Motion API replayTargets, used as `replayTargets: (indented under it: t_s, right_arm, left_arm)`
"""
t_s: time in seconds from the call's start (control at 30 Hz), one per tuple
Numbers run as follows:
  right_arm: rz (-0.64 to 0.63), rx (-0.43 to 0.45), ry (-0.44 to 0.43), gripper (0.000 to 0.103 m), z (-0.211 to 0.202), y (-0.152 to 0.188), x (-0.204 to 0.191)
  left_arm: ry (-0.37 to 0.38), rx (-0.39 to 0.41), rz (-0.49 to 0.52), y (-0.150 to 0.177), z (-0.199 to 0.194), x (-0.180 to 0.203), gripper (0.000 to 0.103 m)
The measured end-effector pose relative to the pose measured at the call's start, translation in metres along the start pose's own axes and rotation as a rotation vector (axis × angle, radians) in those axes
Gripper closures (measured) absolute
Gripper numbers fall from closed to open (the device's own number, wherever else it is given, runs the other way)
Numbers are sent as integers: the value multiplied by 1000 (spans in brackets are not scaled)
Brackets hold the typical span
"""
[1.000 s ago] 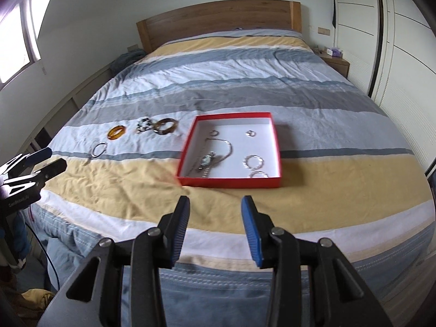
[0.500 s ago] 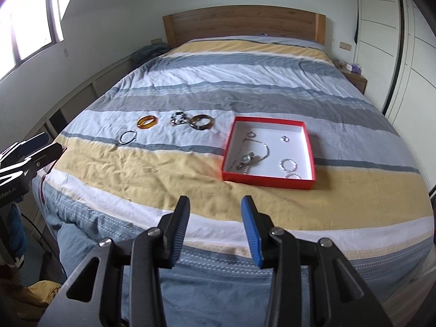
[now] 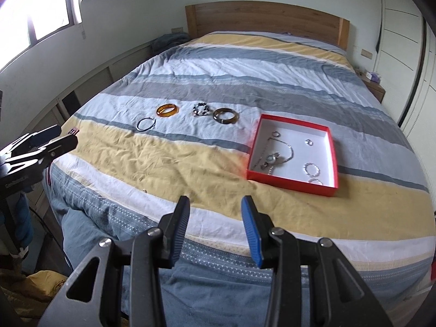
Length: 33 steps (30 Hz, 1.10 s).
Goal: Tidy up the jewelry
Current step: 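Withdraw both open tools from the box toward the remaining jewelry, then grasp the large silver hoop with the left tool while the right tool grasps the beaded bracelet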
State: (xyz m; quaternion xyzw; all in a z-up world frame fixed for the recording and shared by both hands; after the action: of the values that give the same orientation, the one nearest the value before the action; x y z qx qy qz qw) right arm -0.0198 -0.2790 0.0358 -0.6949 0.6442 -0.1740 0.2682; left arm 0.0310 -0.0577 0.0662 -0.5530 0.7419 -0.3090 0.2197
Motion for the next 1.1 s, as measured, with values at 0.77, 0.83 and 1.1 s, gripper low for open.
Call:
replayTargets:
  t_s: [0.77,0.83,1.1]
  right_arm:
    - [-62,-159,-195,65,208,-128,-33]
    - [-68,-158,-210,65,233,-149,-41]
    - [-61,-128,-230,65,314,-217,-56]
  left_arm:
    - [-178,-238,-179,-32,193,-161,23]
    - [-173,-257,-191,-38,219,-174,25]
    - [-120,-332,-214,-51,307,-203,43]
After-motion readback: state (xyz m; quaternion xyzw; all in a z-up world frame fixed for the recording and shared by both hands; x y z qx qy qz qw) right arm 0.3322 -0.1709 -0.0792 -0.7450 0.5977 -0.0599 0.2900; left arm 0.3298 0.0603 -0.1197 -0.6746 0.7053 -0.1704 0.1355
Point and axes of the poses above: each gripper's, at about its wrist camera, not at the fingertips, and z roughly the way its jaws point, x to its right, y to its underside, the point moved 4 cm from there along z, roughly the way its jaws point, and after that the axes turned 5 degrees about -x, right-handed, at the moved point
